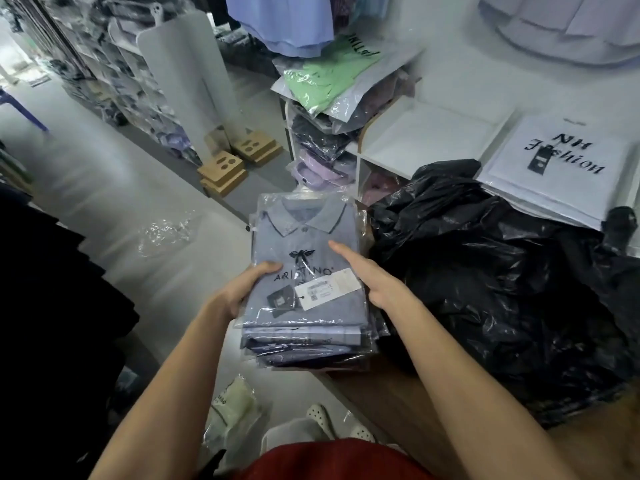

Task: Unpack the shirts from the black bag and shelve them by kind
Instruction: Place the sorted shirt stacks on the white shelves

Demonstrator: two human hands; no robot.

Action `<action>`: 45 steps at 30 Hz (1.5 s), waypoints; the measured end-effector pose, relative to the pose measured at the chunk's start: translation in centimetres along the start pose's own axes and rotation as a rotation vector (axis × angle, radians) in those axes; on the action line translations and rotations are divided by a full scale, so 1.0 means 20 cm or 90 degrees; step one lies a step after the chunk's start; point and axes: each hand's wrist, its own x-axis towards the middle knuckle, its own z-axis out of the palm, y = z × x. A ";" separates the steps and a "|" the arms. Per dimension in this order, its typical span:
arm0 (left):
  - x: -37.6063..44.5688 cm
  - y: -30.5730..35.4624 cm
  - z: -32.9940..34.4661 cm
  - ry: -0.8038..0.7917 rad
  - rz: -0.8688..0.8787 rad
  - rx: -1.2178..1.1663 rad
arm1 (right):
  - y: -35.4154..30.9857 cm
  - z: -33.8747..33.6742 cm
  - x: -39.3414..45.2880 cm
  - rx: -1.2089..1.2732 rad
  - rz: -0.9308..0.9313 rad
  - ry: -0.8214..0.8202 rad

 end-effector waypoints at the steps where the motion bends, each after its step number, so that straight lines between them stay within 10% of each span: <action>1: 0.00 0.00 0.00 -0.015 0.007 -0.024 | 0.00 0.00 0.01 0.011 -0.008 0.006; 22: 0.11 0.24 0.07 0.100 0.039 0.232 | -0.05 -0.13 0.02 0.027 -0.026 0.002; 45: 0.17 0.17 0.08 -0.103 -0.029 -0.105 | -0.13 -0.18 0.04 0.062 -0.037 -0.037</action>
